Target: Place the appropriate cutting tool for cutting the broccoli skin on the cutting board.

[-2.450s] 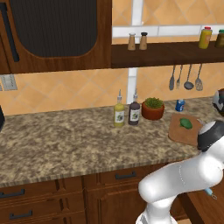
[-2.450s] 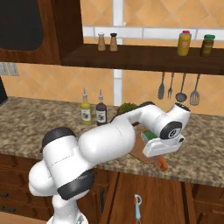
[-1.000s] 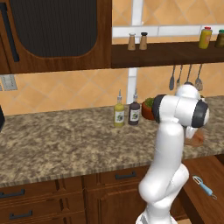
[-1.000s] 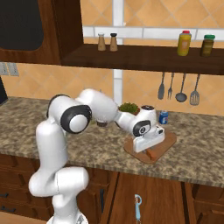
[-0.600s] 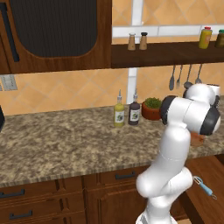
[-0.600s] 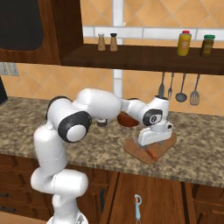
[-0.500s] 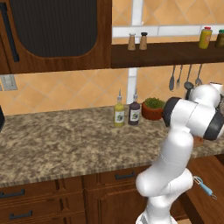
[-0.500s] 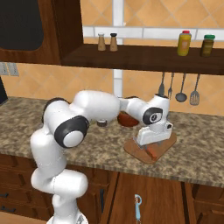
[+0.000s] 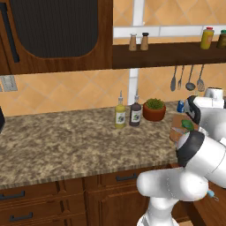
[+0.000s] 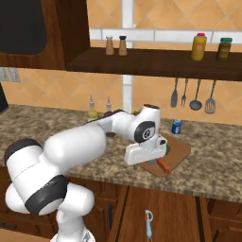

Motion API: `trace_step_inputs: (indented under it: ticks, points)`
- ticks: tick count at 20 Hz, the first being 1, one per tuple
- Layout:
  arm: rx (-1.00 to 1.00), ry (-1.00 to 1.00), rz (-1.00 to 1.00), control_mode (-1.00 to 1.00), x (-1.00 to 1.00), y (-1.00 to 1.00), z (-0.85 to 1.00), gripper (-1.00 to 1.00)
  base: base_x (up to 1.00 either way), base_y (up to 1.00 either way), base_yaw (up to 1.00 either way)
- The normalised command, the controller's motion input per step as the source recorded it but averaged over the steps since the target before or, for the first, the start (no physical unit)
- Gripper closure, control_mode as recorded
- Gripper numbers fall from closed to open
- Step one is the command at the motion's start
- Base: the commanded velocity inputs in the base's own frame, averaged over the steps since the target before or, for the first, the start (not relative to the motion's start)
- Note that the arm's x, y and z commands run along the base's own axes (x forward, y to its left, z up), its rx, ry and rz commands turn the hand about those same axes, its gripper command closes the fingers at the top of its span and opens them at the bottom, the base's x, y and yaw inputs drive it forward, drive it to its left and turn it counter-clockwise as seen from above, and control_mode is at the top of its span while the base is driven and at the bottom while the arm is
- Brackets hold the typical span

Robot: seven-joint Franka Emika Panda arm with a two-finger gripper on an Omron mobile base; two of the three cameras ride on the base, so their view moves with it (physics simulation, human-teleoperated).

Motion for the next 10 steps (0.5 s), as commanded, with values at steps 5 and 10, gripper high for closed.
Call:
trace_step_inputs:
  ticks: [5,10]
  points:
    - [-0.11,0.00,0.10,-1.00,-0.43,0.37,-0.17,-1.00,0.00,0.00,0.00]
    - [-0.09,-0.01,0.06,-1.00,-0.41,0.37,-0.10,-1.00,0.00,0.00,0.00]
